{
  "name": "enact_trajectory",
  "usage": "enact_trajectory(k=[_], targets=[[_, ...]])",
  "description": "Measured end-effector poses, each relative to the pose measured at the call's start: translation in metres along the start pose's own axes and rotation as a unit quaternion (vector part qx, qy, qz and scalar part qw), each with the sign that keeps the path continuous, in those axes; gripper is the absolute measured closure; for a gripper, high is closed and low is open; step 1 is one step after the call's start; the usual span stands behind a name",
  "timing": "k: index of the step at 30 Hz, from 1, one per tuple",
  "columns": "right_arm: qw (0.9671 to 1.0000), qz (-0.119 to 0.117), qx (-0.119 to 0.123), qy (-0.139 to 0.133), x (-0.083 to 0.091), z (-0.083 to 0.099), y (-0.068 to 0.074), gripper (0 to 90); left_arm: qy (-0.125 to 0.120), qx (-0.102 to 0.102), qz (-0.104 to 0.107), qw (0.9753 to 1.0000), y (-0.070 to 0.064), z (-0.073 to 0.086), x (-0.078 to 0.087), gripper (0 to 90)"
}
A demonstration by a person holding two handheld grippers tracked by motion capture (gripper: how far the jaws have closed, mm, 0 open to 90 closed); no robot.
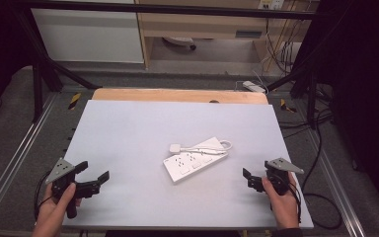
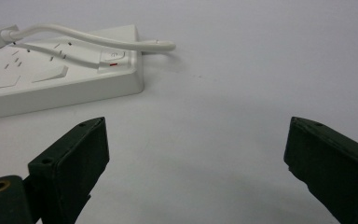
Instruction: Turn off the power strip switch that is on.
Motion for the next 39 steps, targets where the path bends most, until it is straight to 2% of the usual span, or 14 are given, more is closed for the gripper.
enact_trajectory(k=[6, 11, 23, 25, 31, 39], targets=[[0.9999, -0.007, 0.009, -0.005, 0.002, -0.002, 0.002, 7.7, 0.002, 0.007, 0.000, 1.0000, 0.001, 0.000, -0.001, 6.5], [0.9992, -0.006, 0.013, -0.036, 0.008, -0.010, 0.003, 8.2, 0.005, 0.022, -0.006, 0.9997, 0.006, 0.000, -0.004, 7.4], [0.9987, -0.008, 0.018, -0.046, 0.016, -0.017, 0.008, 4.3, 0.007, 0.010, -0.002, 0.9999, 0.003, 0.001, -0.003, 6.6], [0.9983, -0.018, 0.024, -0.050, 0.016, -0.021, 0.013, 4.4, 0.009, 0.010, 0.001, 0.9999, 0.003, 0.001, -0.003, 6.3], [0.9980, -0.024, 0.024, -0.052, 0.017, -0.027, 0.022, 2.9, 0.010, 0.011, -0.001, 0.9999, 0.003, 0.001, -0.003, 6.3], [0.9970, -0.036, 0.037, -0.058, 0.016, -0.036, 0.037, 3.5, 0.010, 0.008, 0.002, 0.9999, 0.000, 0.001, -0.004, 6.2]])
Point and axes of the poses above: each handheld gripper's, and its own axes: x roughly backward along the jaws, z roughly out of its underside, y roughly to its left, the point moved 6 cm from there along -x, roughly forward along the jaws, and after that the axes turned 6 degrees about -z, right-handed, at the moved point
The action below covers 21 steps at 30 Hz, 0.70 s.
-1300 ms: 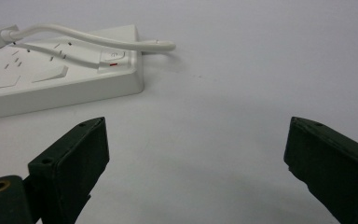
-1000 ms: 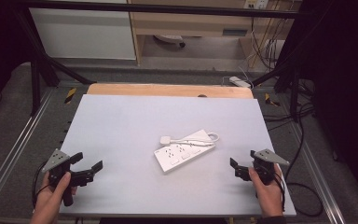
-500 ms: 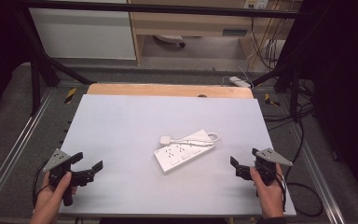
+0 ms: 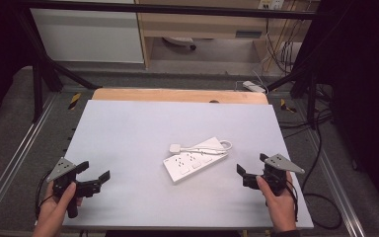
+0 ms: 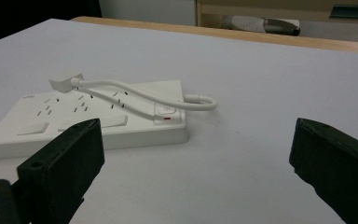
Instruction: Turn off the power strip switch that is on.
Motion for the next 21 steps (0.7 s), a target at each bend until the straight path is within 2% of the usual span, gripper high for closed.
enact_trajectory(k=[6, 13, 21], targets=[[1.0000, 0.001, 0.004, 0.004, -0.005, -0.006, 0.004, 2.9, 0.004, 0.001, -0.003, 1.0000, 0.000, 0.001, -0.001, 6.2], [1.0000, 0.001, 0.008, 0.005, -0.015, -0.020, 0.008, 3.6, 0.005, 0.000, -0.005, 1.0000, 0.001, 0.001, -0.001, 6.2], [0.9998, -0.013, 0.014, 0.007, -0.025, -0.031, 0.016, 4.5, 0.005, -0.003, 0.001, 1.0000, -0.002, 0.002, -0.001, 6.2]])
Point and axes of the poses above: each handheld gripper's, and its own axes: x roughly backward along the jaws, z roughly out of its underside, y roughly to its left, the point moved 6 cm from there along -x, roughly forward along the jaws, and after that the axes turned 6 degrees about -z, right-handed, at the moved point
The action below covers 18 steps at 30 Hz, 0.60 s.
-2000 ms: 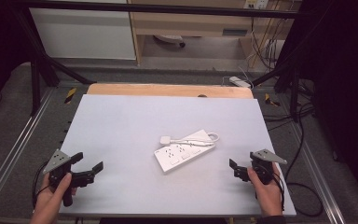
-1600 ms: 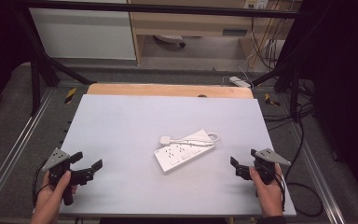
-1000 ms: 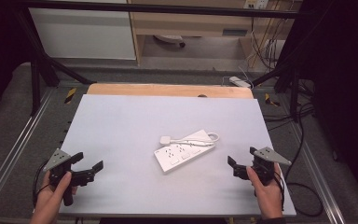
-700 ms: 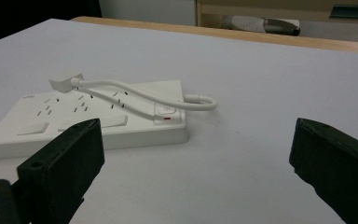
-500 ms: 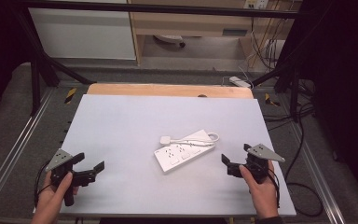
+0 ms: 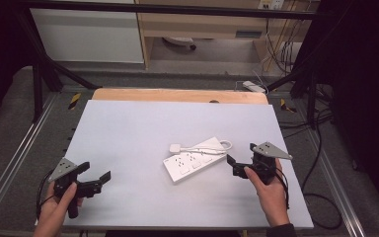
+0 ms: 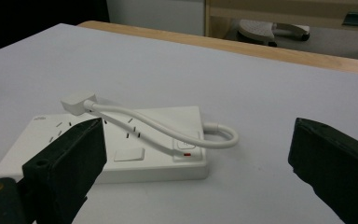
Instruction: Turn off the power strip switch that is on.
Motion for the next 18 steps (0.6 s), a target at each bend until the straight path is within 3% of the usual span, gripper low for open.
enact_trajectory(k=[18], targets=[[0.9998, -0.018, 0.008, -0.010, -0.015, -0.020, 0.015, 4.3, -0.003, -0.004, -0.003, 1.0000, 0.000, 0.000, 0.000, 6.2]])
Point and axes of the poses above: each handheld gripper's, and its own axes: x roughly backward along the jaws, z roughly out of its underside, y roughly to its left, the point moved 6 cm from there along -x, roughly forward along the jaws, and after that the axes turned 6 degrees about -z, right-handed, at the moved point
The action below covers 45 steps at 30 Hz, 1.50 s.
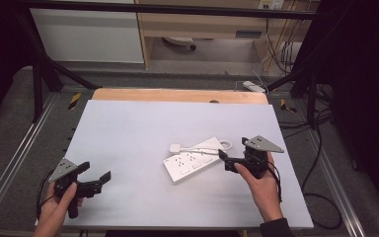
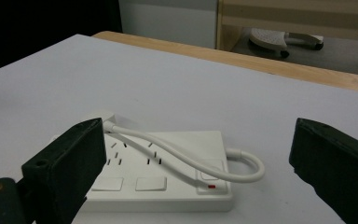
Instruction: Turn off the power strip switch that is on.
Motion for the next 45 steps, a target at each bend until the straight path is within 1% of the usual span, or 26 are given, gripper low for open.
enact_trajectory(k=[5, 6, 7, 8, 11, 16, 18, 20, 24, 25, 27, 28, 30, 34, 35, 36, 38, 39, 41, 42, 43, 44, 45], targets=[[1.0000, -0.005, 0.003, -0.001, -0.003, -0.003, 0.004, 5.2, 0.000, 0.000, 0.001, 1.0000, 0.000, 0.000, 0.000, 6.2], [0.9999, -0.010, 0.004, -0.001, -0.005, -0.003, 0.007, 8.5, 0.001, 0.000, 0.002, 1.0000, 0.000, 0.000, 0.000, 6.2], [0.9999, -0.015, 0.006, -0.001, -0.005, -0.003, 0.008, 9.4, 0.001, -0.001, 0.002, 1.0000, 0.000, 0.000, 0.000, 6.2], [0.9999, -0.015, 0.006, -0.001, -0.005, -0.003, 0.008, 9.4, 0.001, -0.001, 0.002, 1.0000, -0.001, 0.000, 0.000, 6.2], [0.9997, -0.021, 0.010, 0.000, -0.006, -0.003, 0.012, 13.4, 0.002, -0.005, 0.001, 1.0000, -0.001, 0.001, 0.000, 6.2], [0.9997, -0.022, 0.012, -0.004, -0.008, -0.005, 0.015, 17.2, 0.003, -0.006, 0.002, 1.0000, -0.001, 0.001, 0.000, 6.2], [0.9996, -0.023, 0.016, -0.005, -0.010, -0.007, 0.016, 23.4, 0.002, -0.005, 0.003, 1.0000, -0.001, 0.001, 0.000, 6.2], [0.9995, -0.025, 0.016, -0.003, -0.010, -0.007, 0.017, 24.8, 0.002, -0.003, 0.006, 1.0000, -0.002, 0.001, 0.000, 6.2], [0.9990, -0.034, 0.028, 0.002, -0.014, -0.006, 0.023, 33.8, 0.004, -0.012, 0.008, 0.9999, -0.004, 0.001, -0.001, 6.2], [0.9990, -0.034, 0.028, 0.002, -0.014, -0.006, 0.023, 33.8, 0.005, -0.011, 0.008, 0.9999, -0.004, 0.001, -0.001, 6.2], [0.9988, -0.035, 0.033, 0.004, -0.016, -0.005, 0.026, 37.1, 0.007, -0.011, 0.008, 0.9999, -0.004, 0.002, -0.002, 6.2], [0.9984, -0.033, 0.045, 0.004, -0.018, -0.004, 0.029, 42.2, 0.007, -0.011, 0.009, 0.9999, -0.004, 0.002, -0.002, 6.2], [0.9983, -0.035, 0.047, 0.005, -0.019, -0.004, 0.031, 43.8, 0.007, -0.012, 0.010, 0.9999, -0.005, 0.002, -0.001, 6.2], [0.9977, -0.039, 0.055, 0.002, -0.022, -0.005, 0.036, 54.3, 0.008, -0.014, 0.010, 0.9998, -0.005, 0.002, -0.002, 6.2], [0.9973, -0.042, 0.060, 0.004, -0.024, -0.004, 0.038, 58.2, 0.009, -0.015, 0.010, 0.9998, -0.005, 0.002, -0.002, 6.2], [0.9973, -0.042, 0.060, 0.004, -0.024, -0.004, 0.038, 58.2, 0.009, -0.016, 0.011, 0.9998, -0.005, 0.003, -0.002, 6.2], [0.9971, -0.043, 0.063, 0.010, -0.028, -0.002, 0.039, 63.8, 0.010, -0.018, 0.012, 0.9997, -0.005, 0.003, -0.002, 6.2], [0.9971, -0.043, 0.063, 0.010, -0.028, -0.002, 0.039, 63.8, 0.010, -0.018, 0.012, 0.9997, -0.005, 0.003, -0.002, 6.2], [0.9967, -0.048, 0.064, 0.009, -0.029, -0.001, 0.041, 67.1, 0.010, -0.019, 0.011, 0.9997, -0.006, 0.003, -0.002, 6.2], [0.9963, -0.053, 0.066, 0.010, -0.032, 0.000, 0.043, 70.5, 0.010, -0.019, 0.012, 0.9997, -0.006, 0.003, -0.002, 6.2], [0.9963, -0.053, 0.066, 0.010, -0.032, 0.000, 0.043, 70.5, 0.010, -0.019, 0.011, 0.9997, -0.006, 0.003, -0.002, 6.2], [0.9960, -0.056, 0.069, 0.009, -0.034, 0.000, 0.045, 73.2, 0.010, -0.019, 0.011, 0.9997, -0.006, 0.003, -0.002, 6.2], [0.9960, -0.056, 0.069, 0.009, -0.034, 0.000, 0.045, 73.2, 0.010, -0.020, 0.012, 0.9997, -0.006, 0.003, -0.002, 6.2]])
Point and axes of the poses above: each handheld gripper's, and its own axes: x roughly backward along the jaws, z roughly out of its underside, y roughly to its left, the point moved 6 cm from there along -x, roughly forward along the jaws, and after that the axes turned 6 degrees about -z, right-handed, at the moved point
